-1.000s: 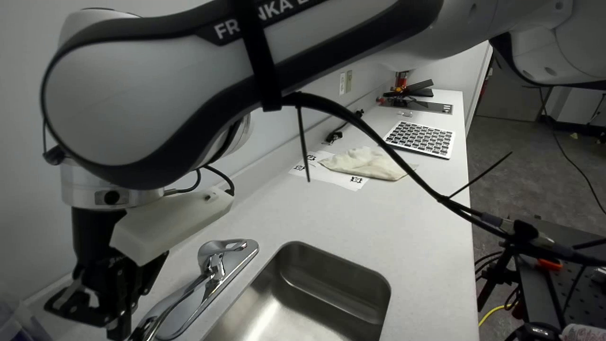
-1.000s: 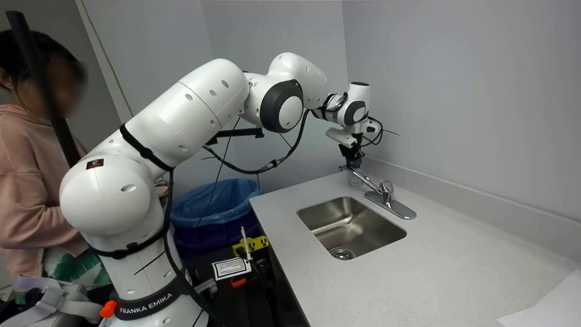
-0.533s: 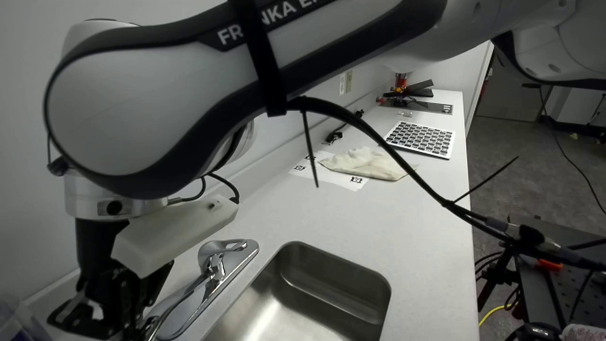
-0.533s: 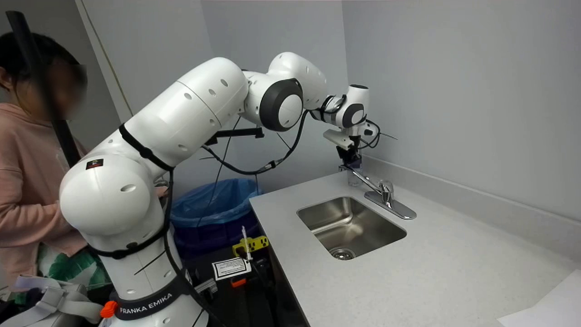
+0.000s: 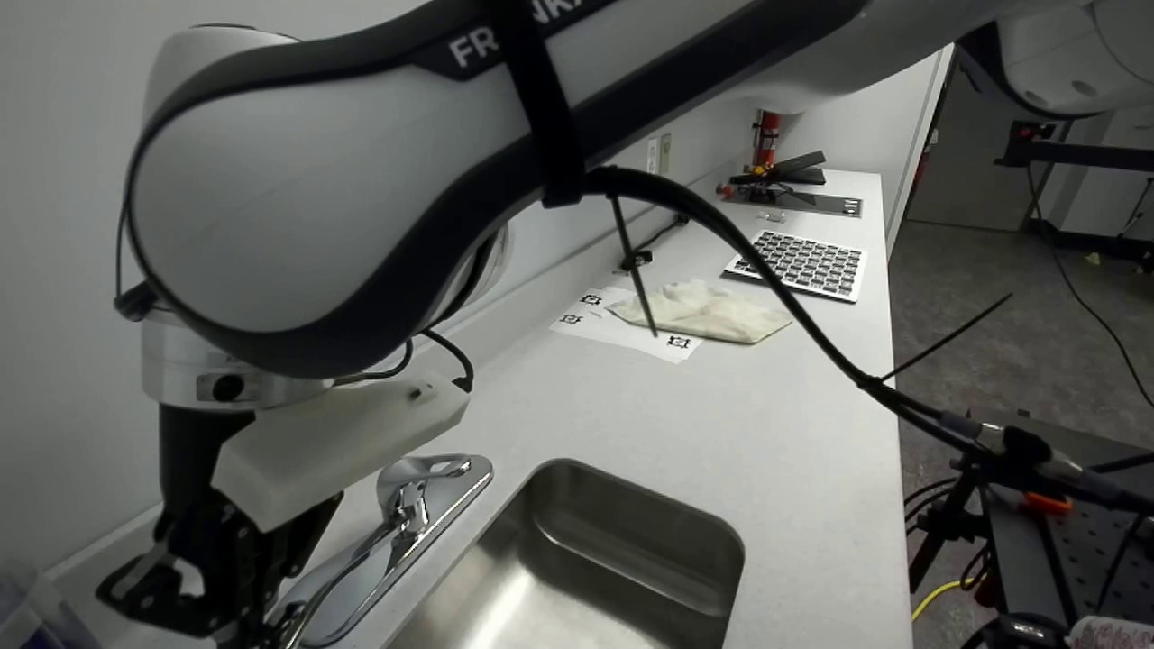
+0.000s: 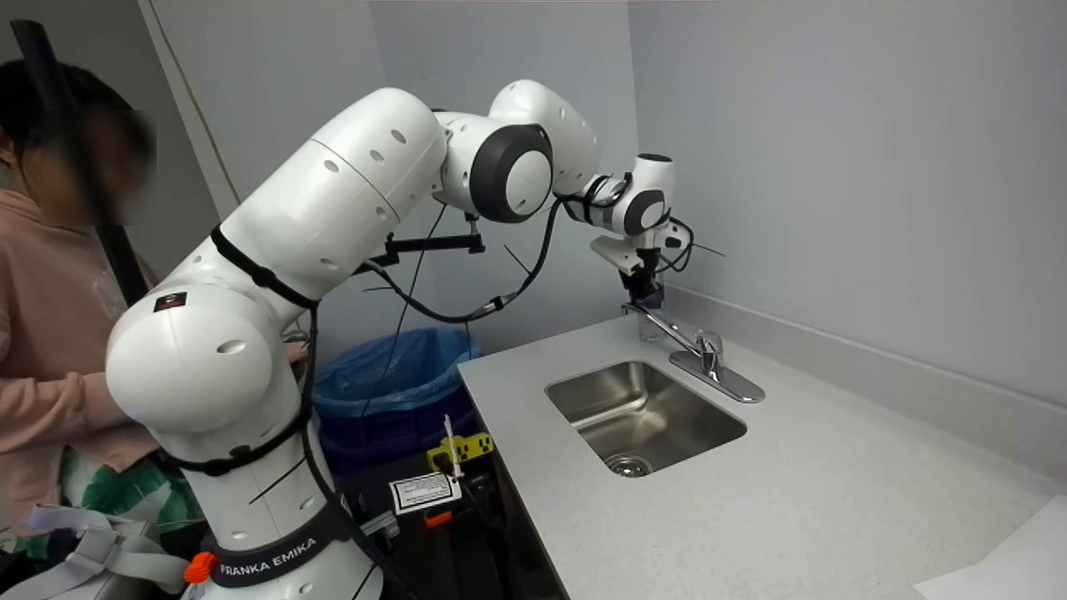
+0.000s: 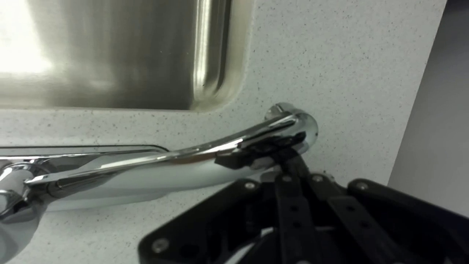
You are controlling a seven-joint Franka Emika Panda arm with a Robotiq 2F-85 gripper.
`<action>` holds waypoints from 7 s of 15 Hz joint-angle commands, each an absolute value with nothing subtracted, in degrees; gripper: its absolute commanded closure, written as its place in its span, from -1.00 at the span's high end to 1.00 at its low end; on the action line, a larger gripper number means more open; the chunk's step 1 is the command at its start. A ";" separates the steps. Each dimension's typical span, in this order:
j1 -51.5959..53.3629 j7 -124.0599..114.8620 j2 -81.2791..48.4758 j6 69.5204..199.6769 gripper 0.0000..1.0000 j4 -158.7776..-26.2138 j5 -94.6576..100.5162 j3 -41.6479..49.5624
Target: Turn the tap nozzle from the left to the middle
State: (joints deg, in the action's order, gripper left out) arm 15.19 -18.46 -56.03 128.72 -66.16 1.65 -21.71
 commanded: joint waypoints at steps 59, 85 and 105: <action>16.63 -34.25 -25.51 138.23 -1.00 -111.41 -7.13 -3.03; 23.11 -67.41 -6.85 156.81 0.57 -123.24 45.05 0.38; 21.77 -70.58 -8.72 171.05 1.00 -124.97 48.73 -0.25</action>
